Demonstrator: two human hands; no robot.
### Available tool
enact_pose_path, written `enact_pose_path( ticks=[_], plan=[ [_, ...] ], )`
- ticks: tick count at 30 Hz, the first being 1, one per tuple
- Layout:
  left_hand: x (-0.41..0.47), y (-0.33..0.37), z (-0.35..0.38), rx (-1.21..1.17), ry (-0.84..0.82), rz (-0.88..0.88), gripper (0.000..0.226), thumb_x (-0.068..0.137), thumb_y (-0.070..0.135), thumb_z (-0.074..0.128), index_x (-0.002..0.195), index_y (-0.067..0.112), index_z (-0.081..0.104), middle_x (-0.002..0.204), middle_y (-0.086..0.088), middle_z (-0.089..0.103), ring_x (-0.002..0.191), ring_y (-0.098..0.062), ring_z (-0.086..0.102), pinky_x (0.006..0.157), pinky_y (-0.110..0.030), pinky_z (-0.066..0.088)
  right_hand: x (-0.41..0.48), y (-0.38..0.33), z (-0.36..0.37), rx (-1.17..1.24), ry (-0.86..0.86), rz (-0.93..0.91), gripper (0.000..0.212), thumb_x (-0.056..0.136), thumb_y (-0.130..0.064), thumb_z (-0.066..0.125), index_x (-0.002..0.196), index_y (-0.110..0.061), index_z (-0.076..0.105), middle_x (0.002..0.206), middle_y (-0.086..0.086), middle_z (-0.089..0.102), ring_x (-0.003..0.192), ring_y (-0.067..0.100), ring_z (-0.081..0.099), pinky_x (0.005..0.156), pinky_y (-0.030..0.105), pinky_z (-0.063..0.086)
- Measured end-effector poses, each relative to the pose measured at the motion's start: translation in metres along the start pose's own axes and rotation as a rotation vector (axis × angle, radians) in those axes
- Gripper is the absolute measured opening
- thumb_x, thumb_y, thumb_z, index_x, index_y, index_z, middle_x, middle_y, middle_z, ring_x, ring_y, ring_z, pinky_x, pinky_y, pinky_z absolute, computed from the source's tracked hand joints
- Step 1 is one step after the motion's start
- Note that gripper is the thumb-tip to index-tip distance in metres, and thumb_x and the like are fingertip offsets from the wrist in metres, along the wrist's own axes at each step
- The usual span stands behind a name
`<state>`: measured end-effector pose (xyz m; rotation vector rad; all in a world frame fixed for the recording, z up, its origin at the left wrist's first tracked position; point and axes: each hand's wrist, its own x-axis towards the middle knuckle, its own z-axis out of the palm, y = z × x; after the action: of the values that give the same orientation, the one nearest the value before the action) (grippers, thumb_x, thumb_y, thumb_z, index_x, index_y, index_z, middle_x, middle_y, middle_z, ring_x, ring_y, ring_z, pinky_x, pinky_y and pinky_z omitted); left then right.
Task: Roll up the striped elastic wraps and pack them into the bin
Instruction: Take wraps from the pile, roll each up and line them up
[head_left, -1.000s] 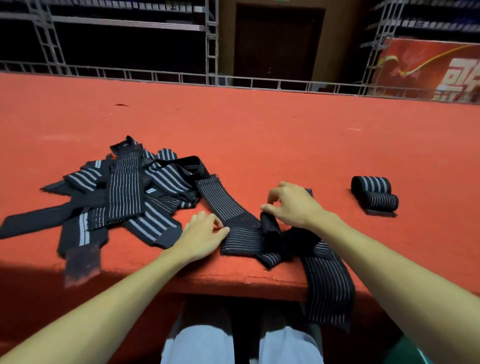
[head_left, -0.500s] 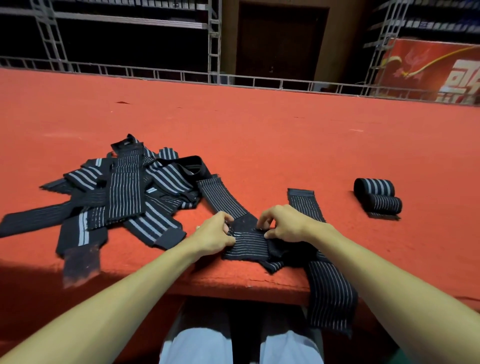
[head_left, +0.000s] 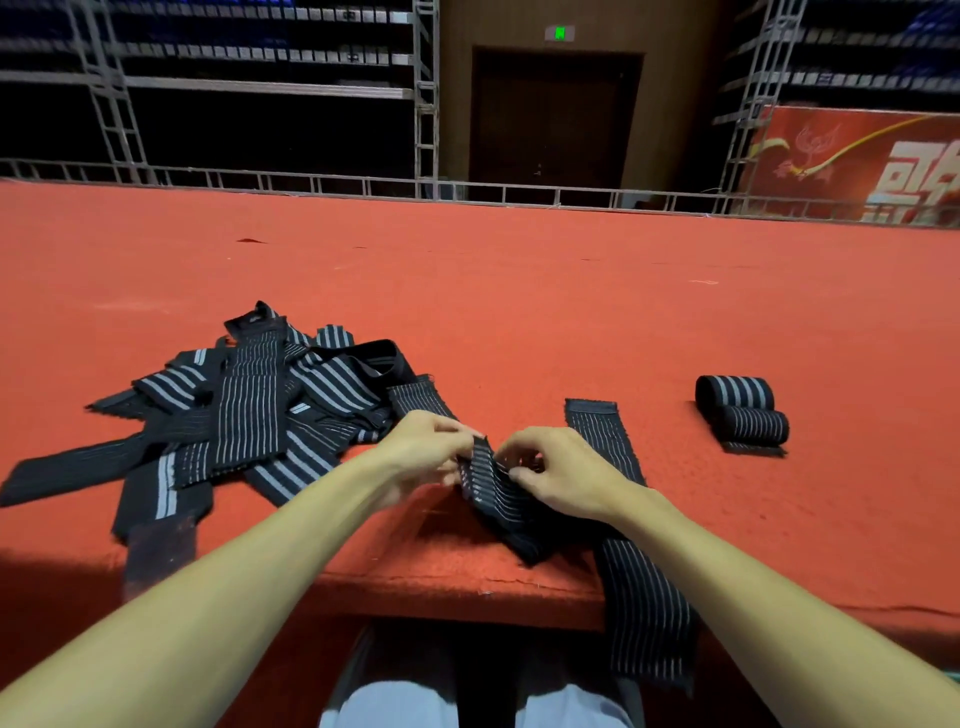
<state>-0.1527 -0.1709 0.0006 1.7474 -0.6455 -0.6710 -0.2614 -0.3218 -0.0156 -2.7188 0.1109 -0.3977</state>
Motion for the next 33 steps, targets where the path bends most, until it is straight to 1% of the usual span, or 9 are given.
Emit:
enact_pose_path(
  ticks=[3,5,8,12,15,18,22,28,33],
  plan=[
    [0.003,0.018,0.004,-0.311,0.037,-0.041,0.023,0.086,-0.008,0.056,0.107,-0.002,0.064,0.068,-0.009,0.061,0.043,-0.009,0.054,0.043,-0.019,0.048,-0.006,-0.004,-0.005,0.409,0.062,0.095,0.021,0.092,-0.03,0.054,0.108,-0.022,0.065,0.087,-0.006,0.069,0.077,0.01,0.067,0.075,0.025,0.052],
    [0.006,0.027,0.005,-0.474,0.053,-0.033,0.027,0.086,-0.009,0.059,0.112,-0.001,0.061,0.076,-0.01,0.059,0.058,-0.013,0.06,0.049,-0.019,0.053,-0.007,-0.005,-0.011,0.592,0.124,0.103,0.037,0.083,-0.048,0.059,0.111,-0.024,0.058,0.097,-0.002,0.068,0.08,0.013,0.069,0.074,0.028,0.055],
    [0.008,0.039,0.008,-0.558,0.036,0.005,0.024,0.085,-0.008,0.062,0.109,-0.004,0.063,0.081,-0.011,0.058,0.073,-0.018,0.059,0.054,-0.019,0.055,-0.005,-0.01,-0.023,0.398,0.221,0.028,0.042,0.078,-0.039,0.074,0.113,-0.024,0.056,0.102,-0.007,0.066,0.082,0.007,0.066,0.075,0.021,0.053],
    [0.009,0.053,0.01,-0.6,0.02,0.108,0.013,0.088,0.004,0.064,0.096,-0.005,0.068,0.077,-0.012,0.059,0.064,-0.017,0.063,0.058,-0.021,0.056,0.004,-0.014,-0.044,0.213,0.505,-0.032,0.004,0.085,-0.015,0.07,0.089,-0.013,0.07,0.076,-0.011,0.066,0.069,-0.001,0.058,0.066,0.015,0.042],
    [0.006,0.06,0.011,-0.44,0.024,0.246,0.024,0.089,0.008,0.053,0.109,0.004,0.066,0.08,-0.006,0.06,0.069,-0.016,0.058,0.06,-0.025,0.044,0.01,-0.016,-0.066,0.313,0.614,0.069,0.005,0.085,-0.016,0.07,0.081,-0.018,0.071,0.067,-0.011,0.064,0.061,-0.003,0.054,0.061,0.019,0.044],
    [-0.003,0.068,0.019,-0.22,-0.039,0.306,0.054,0.059,0.013,0.052,0.112,0.015,0.061,0.095,0.002,0.063,0.088,-0.012,0.056,0.076,-0.028,0.042,0.011,-0.031,-0.092,0.531,0.66,0.079,0.007,0.087,-0.011,0.068,0.083,-0.017,0.068,0.068,-0.007,0.065,0.063,0.004,0.058,0.057,0.026,0.049],
    [-0.013,0.081,0.03,-0.023,-0.204,0.322,0.04,0.069,0.007,0.067,0.109,0.003,0.064,0.099,-0.006,0.069,0.095,-0.017,0.061,0.09,-0.032,0.045,0.009,-0.059,-0.13,0.803,0.716,0.071,0.008,0.089,-0.008,0.065,0.086,-0.015,0.066,0.074,0.001,0.067,0.062,0.007,0.063,0.05,0.024,0.05],
    [-0.039,0.119,0.038,-0.195,-0.374,0.353,0.016,0.092,0.006,0.057,0.108,0.006,0.06,0.073,0.001,0.063,0.053,-0.009,0.055,0.051,-0.022,0.048,0.007,-0.082,-0.178,1.009,0.844,0.143,0.002,0.09,-0.012,0.065,0.089,-0.012,0.063,0.08,0.005,0.066,0.063,0.012,0.062,0.059,0.026,0.053],
    [-0.041,0.125,0.033,-0.321,-0.466,0.346,0.024,0.091,0.009,0.059,0.115,0.005,0.06,0.078,-0.001,0.05,0.05,-0.005,0.035,0.045,-0.015,0.035,0.008,-0.065,-0.186,0.941,0.786,0.282,0.004,0.092,-0.013,0.062,0.095,-0.012,0.059,0.082,0.004,0.063,0.062,0.01,0.058,0.048,0.019,0.046]
  ],
)
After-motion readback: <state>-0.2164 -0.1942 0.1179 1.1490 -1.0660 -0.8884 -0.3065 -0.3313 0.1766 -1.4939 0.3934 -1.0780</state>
